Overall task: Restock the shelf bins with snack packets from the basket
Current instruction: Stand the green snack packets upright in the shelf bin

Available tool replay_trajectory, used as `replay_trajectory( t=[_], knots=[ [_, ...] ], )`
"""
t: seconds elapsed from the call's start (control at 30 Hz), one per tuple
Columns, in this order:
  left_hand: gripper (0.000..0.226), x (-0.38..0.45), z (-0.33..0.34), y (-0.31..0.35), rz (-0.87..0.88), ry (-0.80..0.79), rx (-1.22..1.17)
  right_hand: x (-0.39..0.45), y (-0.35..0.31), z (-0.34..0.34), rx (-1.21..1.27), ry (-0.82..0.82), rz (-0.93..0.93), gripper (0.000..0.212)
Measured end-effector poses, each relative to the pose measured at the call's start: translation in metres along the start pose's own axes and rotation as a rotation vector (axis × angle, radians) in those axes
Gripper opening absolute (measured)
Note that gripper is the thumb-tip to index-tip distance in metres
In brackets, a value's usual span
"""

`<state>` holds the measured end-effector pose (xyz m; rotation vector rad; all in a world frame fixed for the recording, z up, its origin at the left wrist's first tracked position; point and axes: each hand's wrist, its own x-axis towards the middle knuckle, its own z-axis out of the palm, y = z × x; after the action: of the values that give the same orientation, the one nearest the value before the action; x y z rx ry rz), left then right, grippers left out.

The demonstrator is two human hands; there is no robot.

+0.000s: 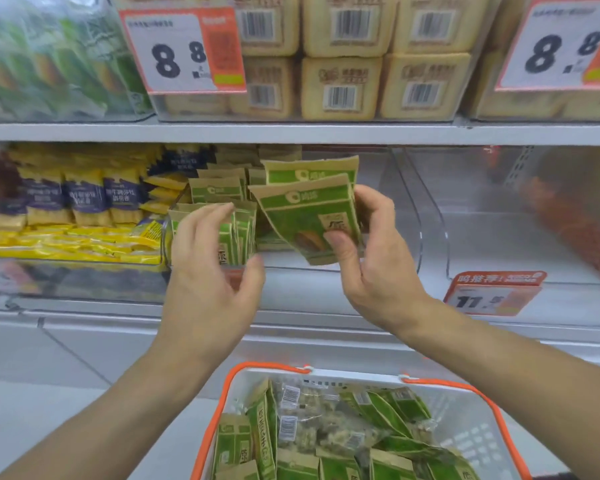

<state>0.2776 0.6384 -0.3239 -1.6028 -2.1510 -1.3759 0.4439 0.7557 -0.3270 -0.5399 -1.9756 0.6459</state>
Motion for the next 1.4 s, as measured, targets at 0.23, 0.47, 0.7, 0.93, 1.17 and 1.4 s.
replay_trajectory(
  t=[0.23, 0.47, 0.7, 0.93, 1.17, 1.4],
  knots=[
    [0.073, 0.001, 0.012, -0.032, -0.057, -0.010, 0.319, 0.030, 0.015, 0.025, -0.170, -0.171, 0.302, 0.035],
    [0.083, -0.002, 0.014, -0.036, -0.090, -0.038, 0.313, 0.071, 0.028, 0.073, -0.284, -0.407, 0.532, 0.040],
    [0.085, -0.001, 0.014, -0.038, -0.087, -0.065, 0.296, 0.079, 0.028, 0.096, -0.354, -0.383, 0.657, 0.054],
    [0.082, -0.001, 0.014, -0.038, -0.091, -0.070, 0.271, 0.078, 0.031, 0.092, -0.340, -0.258, 0.751, 0.049],
    [0.082, 0.001, 0.013, -0.035, -0.107, -0.080, 0.283, 0.093, 0.023, 0.107, -0.377, -0.337, 0.862, 0.091],
    [0.080, 0.000, 0.012, -0.035, -0.106, -0.092, 0.284, 0.087, 0.029, 0.101, -0.312, -0.282, 0.697, 0.064]
  ],
)
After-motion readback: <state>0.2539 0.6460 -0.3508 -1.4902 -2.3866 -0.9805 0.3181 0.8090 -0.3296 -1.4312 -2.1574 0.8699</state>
